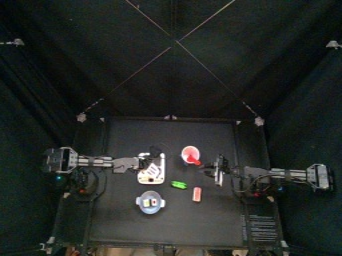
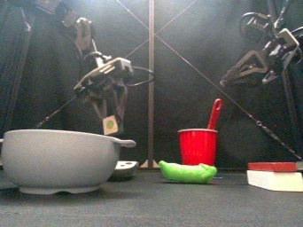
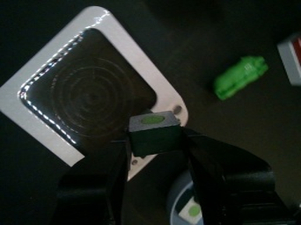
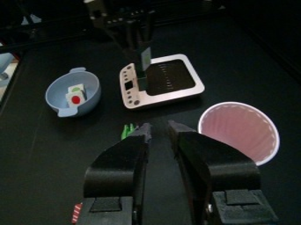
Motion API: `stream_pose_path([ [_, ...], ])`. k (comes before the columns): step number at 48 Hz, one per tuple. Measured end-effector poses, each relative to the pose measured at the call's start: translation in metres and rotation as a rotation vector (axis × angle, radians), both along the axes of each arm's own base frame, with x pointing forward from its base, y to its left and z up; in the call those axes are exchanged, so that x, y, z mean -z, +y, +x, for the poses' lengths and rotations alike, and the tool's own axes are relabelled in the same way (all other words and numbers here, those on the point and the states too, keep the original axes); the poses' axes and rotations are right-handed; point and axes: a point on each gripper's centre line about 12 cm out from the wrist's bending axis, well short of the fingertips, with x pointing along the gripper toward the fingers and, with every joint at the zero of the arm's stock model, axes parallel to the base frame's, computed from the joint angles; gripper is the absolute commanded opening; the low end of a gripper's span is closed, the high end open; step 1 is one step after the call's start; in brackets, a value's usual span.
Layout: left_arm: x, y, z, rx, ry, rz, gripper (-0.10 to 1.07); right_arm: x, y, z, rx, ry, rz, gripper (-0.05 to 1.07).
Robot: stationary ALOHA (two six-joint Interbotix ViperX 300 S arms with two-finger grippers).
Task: Place sushi piece in bowl
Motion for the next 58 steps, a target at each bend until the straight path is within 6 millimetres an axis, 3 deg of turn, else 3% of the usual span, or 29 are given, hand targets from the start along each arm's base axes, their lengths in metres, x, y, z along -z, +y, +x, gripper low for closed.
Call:
stream_pose_path([
  [9, 0.002, -0.046, -0.009, 0.259, 0.020, 0.016, 0.63, 0.000, 0.000, 0.000, 0.002, -0.002, 0.000, 0.66],
  [15, 0.002, -0.058, -0.011, 0.313, 0.024, 0.000, 0.63, 0.001, 0.000, 0.000, 0.003, 0.001, 0.003, 0.66],
  [58, 0.003, -0.060, -0.012, 0.296, 0.027, -0.036, 0.68, 0.001, -0.001, 0.000, 0.004, 0.002, 0.003, 0.66],
])
